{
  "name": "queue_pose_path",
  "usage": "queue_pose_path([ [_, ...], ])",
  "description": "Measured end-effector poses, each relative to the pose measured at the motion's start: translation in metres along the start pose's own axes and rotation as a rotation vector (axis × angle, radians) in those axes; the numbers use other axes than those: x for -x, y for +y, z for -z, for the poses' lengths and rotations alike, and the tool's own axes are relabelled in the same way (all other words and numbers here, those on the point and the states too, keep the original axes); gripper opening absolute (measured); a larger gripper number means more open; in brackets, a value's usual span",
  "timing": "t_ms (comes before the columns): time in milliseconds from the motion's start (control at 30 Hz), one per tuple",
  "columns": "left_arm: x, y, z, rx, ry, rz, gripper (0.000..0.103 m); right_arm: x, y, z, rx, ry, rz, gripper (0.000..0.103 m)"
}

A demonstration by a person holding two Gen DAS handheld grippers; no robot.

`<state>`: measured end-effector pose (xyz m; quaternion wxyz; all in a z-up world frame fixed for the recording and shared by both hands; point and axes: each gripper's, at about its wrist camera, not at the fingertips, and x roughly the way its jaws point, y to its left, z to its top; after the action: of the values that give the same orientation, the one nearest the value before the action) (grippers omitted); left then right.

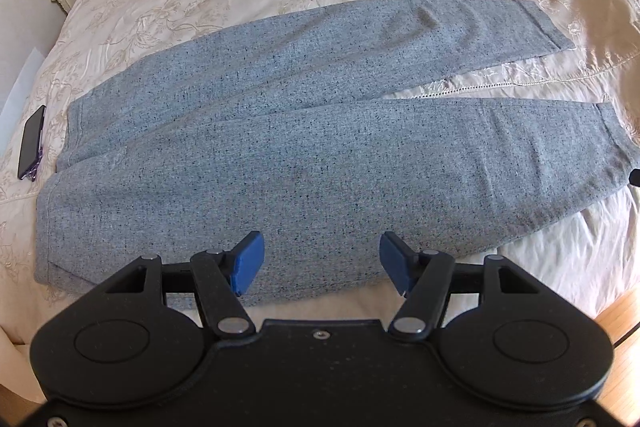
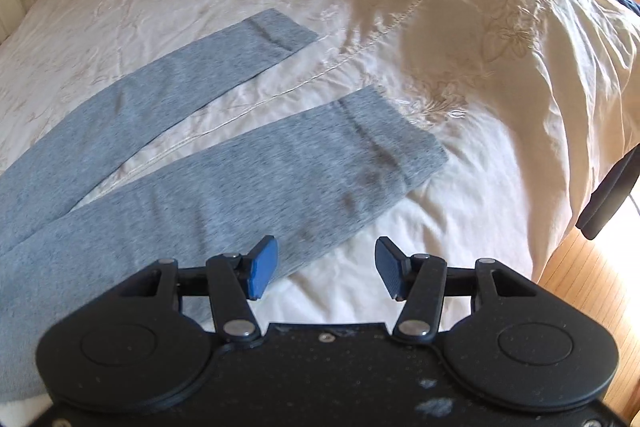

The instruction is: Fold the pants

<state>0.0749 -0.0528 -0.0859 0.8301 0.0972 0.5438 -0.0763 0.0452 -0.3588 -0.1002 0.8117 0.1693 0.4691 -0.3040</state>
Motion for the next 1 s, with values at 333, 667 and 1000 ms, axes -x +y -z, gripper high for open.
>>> queue_pose_path([
  [333, -0.011, -0.057, -0.005, 0.036, 0.052, -0.058, 0.067, -0.088, -0.066, -0.044, -0.125, 0.072, -0.01, 0.057],
  [667, -0.013, -0.07, -0.004, 0.041, 0.08, -0.111, 0.067, -0.083, -0.07, -0.058, -0.109, 0.133, -0.154, 0.01],
  [1000, -0.021, -0.026, 0.008, 0.104, 0.101, -0.177, 0.067, -0.087, -0.09, -0.051, -0.054, 0.19, -0.068, 0.008],
])
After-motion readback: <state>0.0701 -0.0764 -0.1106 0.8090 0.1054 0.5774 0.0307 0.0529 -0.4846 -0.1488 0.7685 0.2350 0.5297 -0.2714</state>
